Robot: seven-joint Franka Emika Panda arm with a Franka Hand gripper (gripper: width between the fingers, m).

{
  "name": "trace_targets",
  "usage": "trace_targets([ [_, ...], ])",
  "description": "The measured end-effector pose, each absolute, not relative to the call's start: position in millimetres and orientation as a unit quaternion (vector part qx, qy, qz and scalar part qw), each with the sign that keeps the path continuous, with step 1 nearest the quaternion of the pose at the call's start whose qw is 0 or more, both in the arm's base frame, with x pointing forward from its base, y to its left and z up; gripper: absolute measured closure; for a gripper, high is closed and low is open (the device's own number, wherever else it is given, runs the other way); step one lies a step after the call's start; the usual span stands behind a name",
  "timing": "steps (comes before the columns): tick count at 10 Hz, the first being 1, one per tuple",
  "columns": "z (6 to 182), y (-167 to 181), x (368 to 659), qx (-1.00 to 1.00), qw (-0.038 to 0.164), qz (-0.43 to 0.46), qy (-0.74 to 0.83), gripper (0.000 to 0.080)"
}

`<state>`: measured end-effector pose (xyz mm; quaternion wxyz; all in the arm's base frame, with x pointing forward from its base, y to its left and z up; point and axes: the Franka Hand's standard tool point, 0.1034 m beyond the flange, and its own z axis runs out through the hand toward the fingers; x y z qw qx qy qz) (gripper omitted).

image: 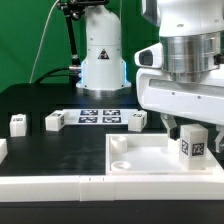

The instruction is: Assemble one leg

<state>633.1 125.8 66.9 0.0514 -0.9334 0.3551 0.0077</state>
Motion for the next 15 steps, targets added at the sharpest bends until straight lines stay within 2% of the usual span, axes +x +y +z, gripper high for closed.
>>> trace_targets([
  [3, 67.6, 129.1, 633.2, -0.976, 0.045, -0.002, 0.214, 0.0150],
  [5, 68.0, 129.2, 633.6, -0.994, 0.028, -0.011, 0.103, 0.0150],
  [7, 68.0, 122.8, 634.8, -0.999, 0.025, -0.013, 0.015, 0.0150],
  [8, 68.0, 121.8, 635.0, -0.999, 0.023, -0.014, -0.032, 0.0270],
  [9, 67.9, 121.9, 635.0, -0.999, 0.023, -0.015, -0.040, 0.0270],
  [10, 67.9, 121.8, 634.9, -0.999, 0.023, -0.015, -0.040, 0.0409],
  [11, 67.8, 121.8, 634.9, -0.999, 0.023, -0.015, -0.040, 0.0510],
  [15, 67.8, 121.5, 635.0, -1.000, 0.023, -0.014, -0.014, 0.0509],
])
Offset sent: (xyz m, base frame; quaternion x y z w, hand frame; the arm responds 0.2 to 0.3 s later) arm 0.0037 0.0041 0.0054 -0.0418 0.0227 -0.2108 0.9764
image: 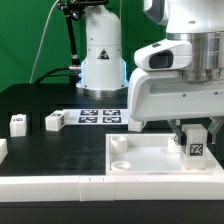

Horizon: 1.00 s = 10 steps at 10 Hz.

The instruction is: Assemble one leg

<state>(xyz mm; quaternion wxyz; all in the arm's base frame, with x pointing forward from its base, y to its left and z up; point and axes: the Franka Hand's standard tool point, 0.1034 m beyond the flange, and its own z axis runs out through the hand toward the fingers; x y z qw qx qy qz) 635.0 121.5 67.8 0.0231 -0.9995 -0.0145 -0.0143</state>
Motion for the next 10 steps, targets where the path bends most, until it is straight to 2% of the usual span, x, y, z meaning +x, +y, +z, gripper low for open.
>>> trace_targets([
  [6, 67.8, 117.1, 635.9, -0.928, 0.041, -0.008, 0.370, 0.0509],
  [10, 67.8, 117.0, 635.0, -0.841, 0.041, 0.004, 0.539, 0.0508],
])
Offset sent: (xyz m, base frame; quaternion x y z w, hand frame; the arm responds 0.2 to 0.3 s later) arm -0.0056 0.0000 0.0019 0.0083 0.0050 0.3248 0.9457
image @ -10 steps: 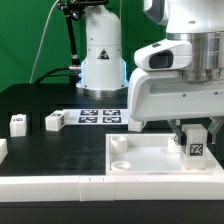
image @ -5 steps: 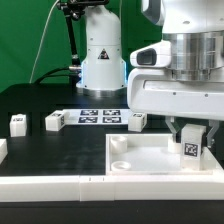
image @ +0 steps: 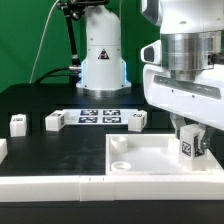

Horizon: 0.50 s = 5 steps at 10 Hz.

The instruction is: Assemble one leg

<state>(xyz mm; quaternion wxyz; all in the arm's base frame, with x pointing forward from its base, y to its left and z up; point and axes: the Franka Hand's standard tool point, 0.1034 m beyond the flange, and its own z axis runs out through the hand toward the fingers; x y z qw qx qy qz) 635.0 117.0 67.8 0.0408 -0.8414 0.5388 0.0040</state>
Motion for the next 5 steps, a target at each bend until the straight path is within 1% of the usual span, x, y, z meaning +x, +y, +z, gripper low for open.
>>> trace_targets([
  [2, 67.6, 117.7, 634.8, -0.829, 0.042, 0.006, 0.557, 0.0503],
  [3, 67.2, 117.6, 634.8, -0.844, 0.042, 0.005, 0.535, 0.0503],
  [4, 66.9, 117.9, 634.6, -0.844, 0.042, 0.005, 0.534, 0.0300],
  [5, 66.3, 117.6, 634.1, -0.856, 0.039, 0.009, 0.515, 0.0198],
])
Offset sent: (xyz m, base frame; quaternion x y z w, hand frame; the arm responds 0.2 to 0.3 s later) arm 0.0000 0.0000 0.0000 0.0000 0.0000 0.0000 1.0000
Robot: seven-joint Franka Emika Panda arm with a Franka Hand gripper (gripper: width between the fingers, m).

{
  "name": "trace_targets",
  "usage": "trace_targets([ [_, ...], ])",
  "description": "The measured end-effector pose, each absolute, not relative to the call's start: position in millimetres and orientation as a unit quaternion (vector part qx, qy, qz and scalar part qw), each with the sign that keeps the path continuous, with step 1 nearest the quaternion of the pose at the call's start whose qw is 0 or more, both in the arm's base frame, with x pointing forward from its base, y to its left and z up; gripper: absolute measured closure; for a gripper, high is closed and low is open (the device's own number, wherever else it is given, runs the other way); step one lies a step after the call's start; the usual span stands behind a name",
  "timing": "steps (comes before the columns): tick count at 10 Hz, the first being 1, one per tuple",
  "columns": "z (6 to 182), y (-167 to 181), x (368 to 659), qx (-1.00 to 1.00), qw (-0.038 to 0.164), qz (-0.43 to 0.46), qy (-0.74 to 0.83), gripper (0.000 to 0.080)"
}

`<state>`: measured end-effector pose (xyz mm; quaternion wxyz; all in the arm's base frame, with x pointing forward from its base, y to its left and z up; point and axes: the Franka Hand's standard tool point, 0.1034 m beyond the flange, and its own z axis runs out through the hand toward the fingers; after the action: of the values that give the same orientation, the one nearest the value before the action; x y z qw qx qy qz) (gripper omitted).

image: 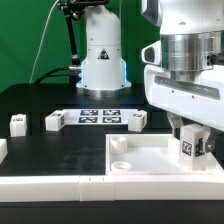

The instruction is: Assemble one leg

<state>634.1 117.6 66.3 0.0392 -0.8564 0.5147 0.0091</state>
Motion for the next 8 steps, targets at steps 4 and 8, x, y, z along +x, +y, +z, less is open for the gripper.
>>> trace_targets([
  [4, 66.1, 118.5, 634.0, -0.942, 0.038, 0.001, 0.334, 0.0153],
  [8, 66.1, 117.5, 634.1, -0.984, 0.033, -0.007, 0.175, 0.0151],
])
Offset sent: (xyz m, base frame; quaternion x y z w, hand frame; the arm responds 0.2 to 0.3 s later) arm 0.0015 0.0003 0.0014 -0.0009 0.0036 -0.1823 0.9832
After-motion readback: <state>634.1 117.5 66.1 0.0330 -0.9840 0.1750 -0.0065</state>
